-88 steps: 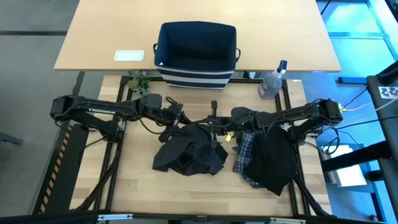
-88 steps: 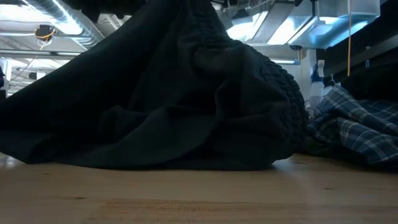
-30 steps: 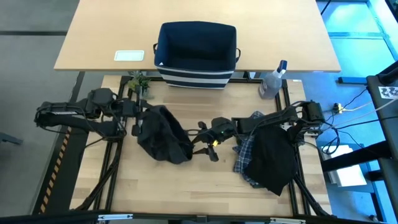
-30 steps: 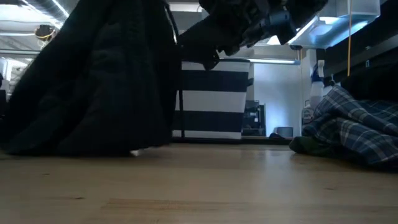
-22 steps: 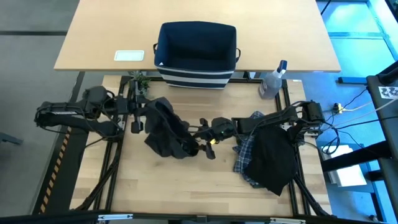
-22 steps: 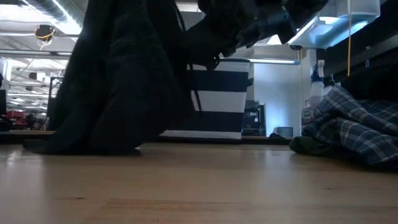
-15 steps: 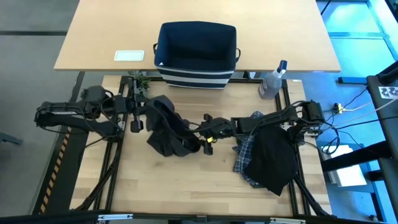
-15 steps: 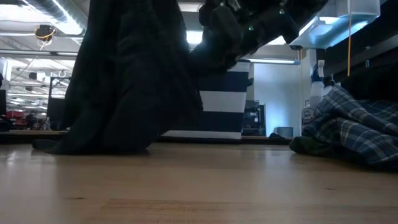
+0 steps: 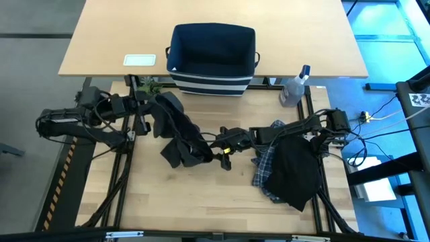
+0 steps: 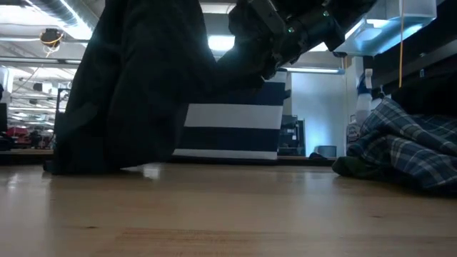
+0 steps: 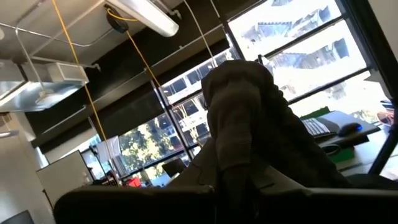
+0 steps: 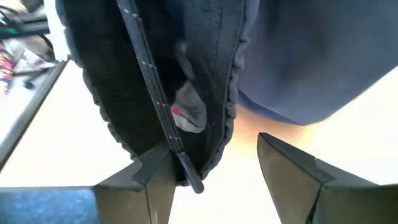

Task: Fold Laundry from Bin
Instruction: Fold the black shorts

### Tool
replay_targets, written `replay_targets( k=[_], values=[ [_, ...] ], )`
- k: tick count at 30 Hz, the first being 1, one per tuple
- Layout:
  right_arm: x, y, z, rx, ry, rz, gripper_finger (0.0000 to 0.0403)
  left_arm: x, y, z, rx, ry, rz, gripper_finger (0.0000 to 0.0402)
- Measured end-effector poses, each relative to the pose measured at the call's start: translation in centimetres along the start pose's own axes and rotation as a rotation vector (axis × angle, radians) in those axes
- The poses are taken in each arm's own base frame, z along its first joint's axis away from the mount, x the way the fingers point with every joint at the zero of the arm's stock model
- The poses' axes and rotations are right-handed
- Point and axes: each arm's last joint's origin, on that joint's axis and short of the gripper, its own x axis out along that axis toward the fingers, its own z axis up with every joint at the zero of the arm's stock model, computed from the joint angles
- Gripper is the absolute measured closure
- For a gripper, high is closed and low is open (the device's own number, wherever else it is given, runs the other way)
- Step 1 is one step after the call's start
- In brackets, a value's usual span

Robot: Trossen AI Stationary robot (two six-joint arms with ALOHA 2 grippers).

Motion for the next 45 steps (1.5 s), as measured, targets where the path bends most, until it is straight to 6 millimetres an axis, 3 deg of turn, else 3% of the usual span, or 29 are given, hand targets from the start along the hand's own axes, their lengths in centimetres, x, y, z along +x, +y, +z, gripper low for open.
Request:
replay_targets(
  k=[7,10,14,18,23,31,35,40,45],
  values=[
    [0.0,0.2,0.8,0.017,-0.075,0.052,0.0203,0.0,0.3,0.5,-0.003,-0.008,0.025,0.0389],
    [0.0,0.3,0.8,0.011,-0.072,0.072,0.0259,0.0,0.3,0.5,-0.002,-0.005,0.024,0.0389],
    [-0.2,0.1,0.7,-0.008,-0.048,0.113,0.0378,-0.1,0.4,0.4,-0.002,0.001,0.036,0.0389],
    [-1.6,-0.5,1.2,-0.003,-0.011,0.079,0.0385,-0.2,0.4,0.4,0.0,0.02,0.044,0.0389],
    [-6.3,-1.3,3.0,-0.038,-0.005,-0.06,0.0393,-0.3,0.2,-0.2,0.009,0.091,0.035,0.0389],
    [-17.7,-1.9,6.4,-0.083,-0.194,-0.302,0.0397,-0.9,-0.1,-1.1,0.033,0.217,0.028,0.0388],
    [-22.4,-2.1,7.1,-0.09,-0.326,-0.367,0.0398,-0.9,0.0,-1.1,0.04,0.228,0.06,0.0388],
    [-25.9,-2.3,8.5,-0.1,-0.418,-0.415,0.0398,-0.9,0.2,-1.0,0.09,0.228,0.096,0.0388],
    [-27.1,-2.0,10.6,-0.161,-0.44,-0.45,0.0398,-0.4,0.4,-0.8,0.181,0.219,0.137,0.0388]
  ],
)
